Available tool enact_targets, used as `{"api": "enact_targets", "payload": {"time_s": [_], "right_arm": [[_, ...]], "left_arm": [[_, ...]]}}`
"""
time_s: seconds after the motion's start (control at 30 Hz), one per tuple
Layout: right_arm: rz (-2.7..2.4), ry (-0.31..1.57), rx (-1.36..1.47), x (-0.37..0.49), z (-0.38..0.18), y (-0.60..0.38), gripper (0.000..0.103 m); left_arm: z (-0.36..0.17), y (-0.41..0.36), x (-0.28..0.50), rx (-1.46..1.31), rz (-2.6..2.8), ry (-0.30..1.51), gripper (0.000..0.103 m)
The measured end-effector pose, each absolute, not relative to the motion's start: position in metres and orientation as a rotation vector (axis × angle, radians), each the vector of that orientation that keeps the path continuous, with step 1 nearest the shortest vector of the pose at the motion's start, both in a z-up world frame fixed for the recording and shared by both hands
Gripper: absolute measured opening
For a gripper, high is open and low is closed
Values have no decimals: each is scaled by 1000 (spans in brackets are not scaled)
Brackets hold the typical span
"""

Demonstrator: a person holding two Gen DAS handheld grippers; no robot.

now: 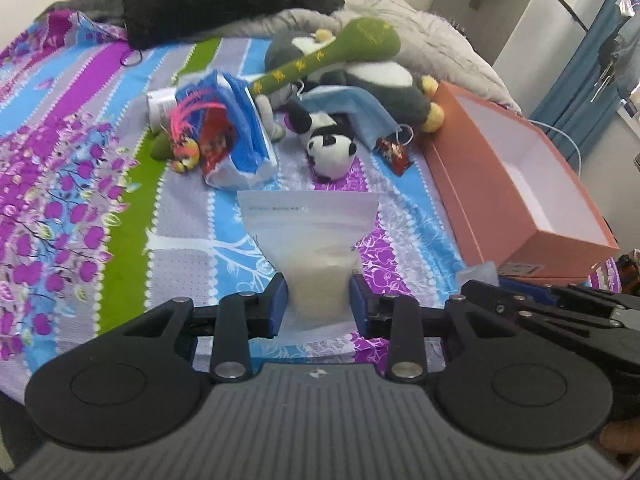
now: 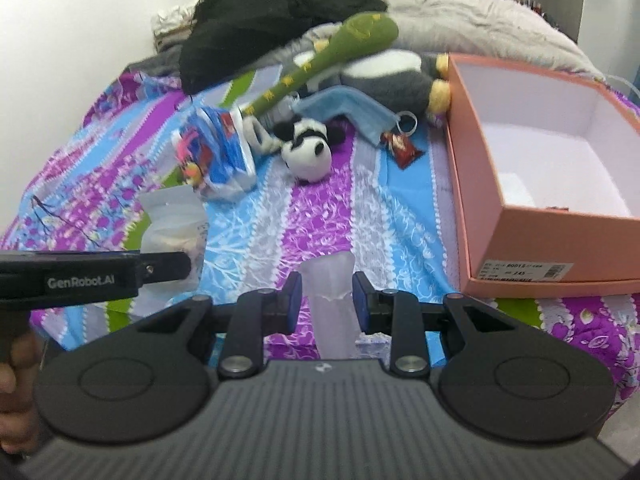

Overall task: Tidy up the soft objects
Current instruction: 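Lift the clear bag with the left gripper while the right gripper lifts the clear plastic piece, then carry the clear bag and plastic piece over the pink box with both grippers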

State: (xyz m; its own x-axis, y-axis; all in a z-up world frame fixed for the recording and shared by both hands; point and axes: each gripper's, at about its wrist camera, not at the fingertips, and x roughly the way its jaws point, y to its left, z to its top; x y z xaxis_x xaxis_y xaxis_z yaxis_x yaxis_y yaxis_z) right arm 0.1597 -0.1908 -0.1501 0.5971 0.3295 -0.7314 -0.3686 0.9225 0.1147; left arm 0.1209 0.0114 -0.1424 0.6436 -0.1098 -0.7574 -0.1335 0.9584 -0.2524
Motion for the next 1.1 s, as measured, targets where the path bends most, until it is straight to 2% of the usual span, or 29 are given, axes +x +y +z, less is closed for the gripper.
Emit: {"api": "enact_targets", "payload": {"time_s": [0.4,0.67,1.1], "right_arm": [[405,718,-5,121,-96,-198,31],[361,678,24,103,-81,-217,31],[223,675,89,103,-76,-269,31]], "left_arm": [[-93,3,80,-292,-35,763,39],[-80,-18,69,-294,-102,735,39],[-68,-83,106,-313,-268,735,39]]}}
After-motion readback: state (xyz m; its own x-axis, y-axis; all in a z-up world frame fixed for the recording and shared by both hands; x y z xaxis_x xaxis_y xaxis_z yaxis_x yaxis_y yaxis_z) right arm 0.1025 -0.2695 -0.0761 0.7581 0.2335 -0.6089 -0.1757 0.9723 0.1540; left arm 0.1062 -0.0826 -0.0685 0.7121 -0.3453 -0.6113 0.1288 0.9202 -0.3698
